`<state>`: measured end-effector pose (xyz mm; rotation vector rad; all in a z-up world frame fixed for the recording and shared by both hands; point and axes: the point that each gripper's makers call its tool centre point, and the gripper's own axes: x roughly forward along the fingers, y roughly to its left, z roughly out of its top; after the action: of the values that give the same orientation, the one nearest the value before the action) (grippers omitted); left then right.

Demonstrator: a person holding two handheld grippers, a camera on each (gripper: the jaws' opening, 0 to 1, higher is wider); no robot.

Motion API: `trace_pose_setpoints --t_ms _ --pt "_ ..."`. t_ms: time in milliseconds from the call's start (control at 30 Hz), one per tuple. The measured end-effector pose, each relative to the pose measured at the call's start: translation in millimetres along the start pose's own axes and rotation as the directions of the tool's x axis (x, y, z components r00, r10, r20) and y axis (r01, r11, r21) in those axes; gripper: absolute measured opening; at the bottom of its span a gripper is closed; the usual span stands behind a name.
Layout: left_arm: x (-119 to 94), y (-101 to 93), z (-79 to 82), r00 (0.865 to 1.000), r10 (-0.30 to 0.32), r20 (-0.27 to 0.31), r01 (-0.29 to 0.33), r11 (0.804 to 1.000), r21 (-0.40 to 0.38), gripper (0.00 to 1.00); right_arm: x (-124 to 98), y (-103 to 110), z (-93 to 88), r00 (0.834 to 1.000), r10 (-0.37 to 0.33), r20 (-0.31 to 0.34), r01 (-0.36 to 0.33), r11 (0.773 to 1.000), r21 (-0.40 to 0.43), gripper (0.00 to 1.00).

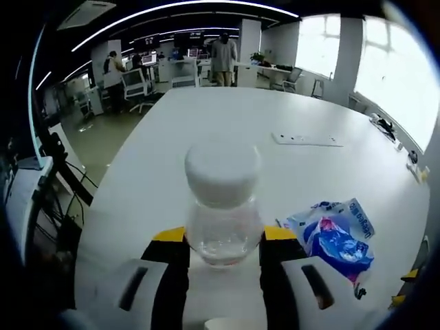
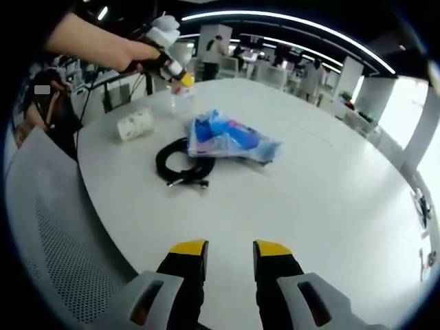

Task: Arrange the tabletop items into an orderly group along one side of the table until the central work area is clear of visible clutter.

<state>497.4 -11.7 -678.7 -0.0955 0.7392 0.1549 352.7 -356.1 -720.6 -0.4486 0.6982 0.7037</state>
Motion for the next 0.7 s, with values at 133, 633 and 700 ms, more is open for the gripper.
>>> trace_pose_setpoints --t_ms 133,633,700 --pt "-1 -1.4 -1.0 1.000 0.003 -0.002 -0.003 1.000 0.022 0.39 0 0 0.3 1.000 0.002 0.002 -0.002 1.000 0.000 0.25" --pt "-14 0.8 7.7 0.998 -0.043 0.041 0.044 0.999 -0.025 0.58 -1 -1 3.7 1.000 -0.004 0.020 0.004 1.000 0.003 0.27" --pt "-18 2.7 9.3 0.997 -0.061 0.051 0.063 0.997 -0.047 0.63 -1 -1 4.3 1.000 -0.006 0.024 0.006 1.000 0.003 0.27"
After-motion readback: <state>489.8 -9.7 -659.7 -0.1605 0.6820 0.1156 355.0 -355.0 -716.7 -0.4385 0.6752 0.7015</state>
